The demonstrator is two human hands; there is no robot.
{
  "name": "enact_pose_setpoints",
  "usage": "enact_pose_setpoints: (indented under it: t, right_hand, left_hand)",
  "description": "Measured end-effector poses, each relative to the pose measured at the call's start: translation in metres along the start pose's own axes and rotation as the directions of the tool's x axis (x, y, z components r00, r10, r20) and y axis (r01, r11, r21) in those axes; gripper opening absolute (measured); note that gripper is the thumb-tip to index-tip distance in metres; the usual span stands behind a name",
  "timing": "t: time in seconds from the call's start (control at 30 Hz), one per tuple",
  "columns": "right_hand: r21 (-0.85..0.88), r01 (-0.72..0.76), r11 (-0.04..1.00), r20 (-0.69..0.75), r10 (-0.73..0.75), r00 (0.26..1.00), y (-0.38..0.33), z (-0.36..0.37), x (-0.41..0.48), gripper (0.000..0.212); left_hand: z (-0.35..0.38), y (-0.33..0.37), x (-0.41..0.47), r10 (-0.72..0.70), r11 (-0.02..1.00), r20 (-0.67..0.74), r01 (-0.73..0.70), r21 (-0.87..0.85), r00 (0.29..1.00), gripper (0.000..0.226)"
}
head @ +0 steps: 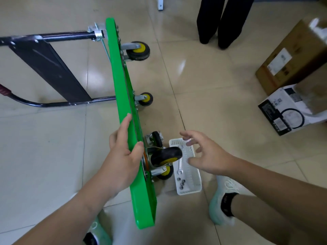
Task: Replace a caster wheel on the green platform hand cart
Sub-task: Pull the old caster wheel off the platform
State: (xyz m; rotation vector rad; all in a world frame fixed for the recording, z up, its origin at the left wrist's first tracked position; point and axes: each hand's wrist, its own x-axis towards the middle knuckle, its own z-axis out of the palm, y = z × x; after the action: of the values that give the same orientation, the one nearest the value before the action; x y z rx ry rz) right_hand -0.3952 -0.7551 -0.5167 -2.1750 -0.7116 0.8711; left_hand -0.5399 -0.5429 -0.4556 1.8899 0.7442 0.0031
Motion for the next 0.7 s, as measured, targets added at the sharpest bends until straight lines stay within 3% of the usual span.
enact_pose_setpoints:
  t: [0.1,0.17,0.37,0.7]
  right_hand:
    - [-0.078,0.147,0.986,0.161,-0.133,0.978,-0.042,0.0,-0.004,0.088]
    - [-0.09,0.186,0.978,0.193,-0.166,0.967,-0.053,0.014,0.005,0.087]
    - [-0.097,0.172,0.98,0.119,-0.16,0.98,-0.05,0.044,0.027,0.063]
    - [-0.115,0.139,0.984,0.125,-0.125,0.984,-0.049,0.051,0.036,0.057]
  left_hand:
    - [-0.002,-0.001,0.0,0.021,0.999,0.011,-0.02,-0.029,1.0,0.074]
    - [-0.002,0.0,0.0,0.035,0.998,0.017,-0.034,-0.045,0.999,0.074]
    - [-0.012,-0.005,-0.002,0.062,0.998,0.017,-0.062,-0.022,0.998,0.074]
    - [-0.022,-0.005,0.005,0.049,0.998,0.037,-0.05,0.033,0.998,0.075]
